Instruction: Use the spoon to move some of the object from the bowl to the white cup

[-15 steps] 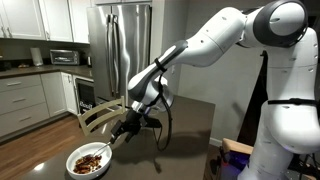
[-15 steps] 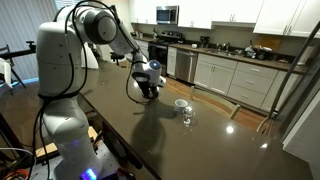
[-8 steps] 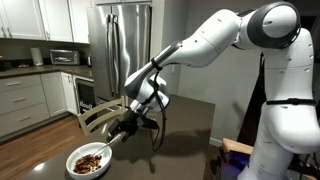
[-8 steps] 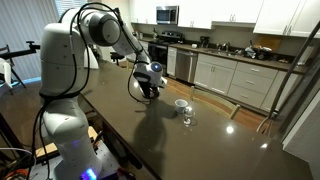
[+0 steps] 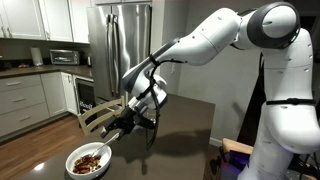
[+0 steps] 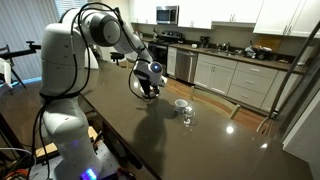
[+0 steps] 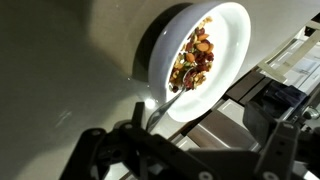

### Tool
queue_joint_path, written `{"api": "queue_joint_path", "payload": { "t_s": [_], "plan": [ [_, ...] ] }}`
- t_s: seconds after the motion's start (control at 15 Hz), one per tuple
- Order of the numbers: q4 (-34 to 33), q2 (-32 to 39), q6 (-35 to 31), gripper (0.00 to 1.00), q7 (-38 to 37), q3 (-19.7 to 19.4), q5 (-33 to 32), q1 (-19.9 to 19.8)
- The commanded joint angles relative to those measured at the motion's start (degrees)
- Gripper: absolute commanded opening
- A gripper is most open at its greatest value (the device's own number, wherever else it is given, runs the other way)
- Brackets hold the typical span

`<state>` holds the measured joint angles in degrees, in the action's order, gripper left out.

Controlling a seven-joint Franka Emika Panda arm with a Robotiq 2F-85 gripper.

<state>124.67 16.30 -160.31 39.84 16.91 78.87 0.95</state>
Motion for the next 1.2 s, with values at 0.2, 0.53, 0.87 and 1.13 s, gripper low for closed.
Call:
{"api": "queue_joint_path", "payload": {
  "t_s": [0.2, 0.53, 0.87, 1.13],
  "plan": [
    [-1.25, 1.73, 1.61, 1.00, 8.05, 0.06, 8.90, -1.50],
    [-1.33, 2.08, 4.10, 1.00, 14.13, -0.65, 17.40, -2.15],
    [-1.46, 2.59, 7.63, 1.00, 18.12, -1.62, 22.29, -2.18],
    [-1.47, 2.58, 9.62, 1.00, 18.43, -1.91, 22.89, -1.86]
  ]
}}
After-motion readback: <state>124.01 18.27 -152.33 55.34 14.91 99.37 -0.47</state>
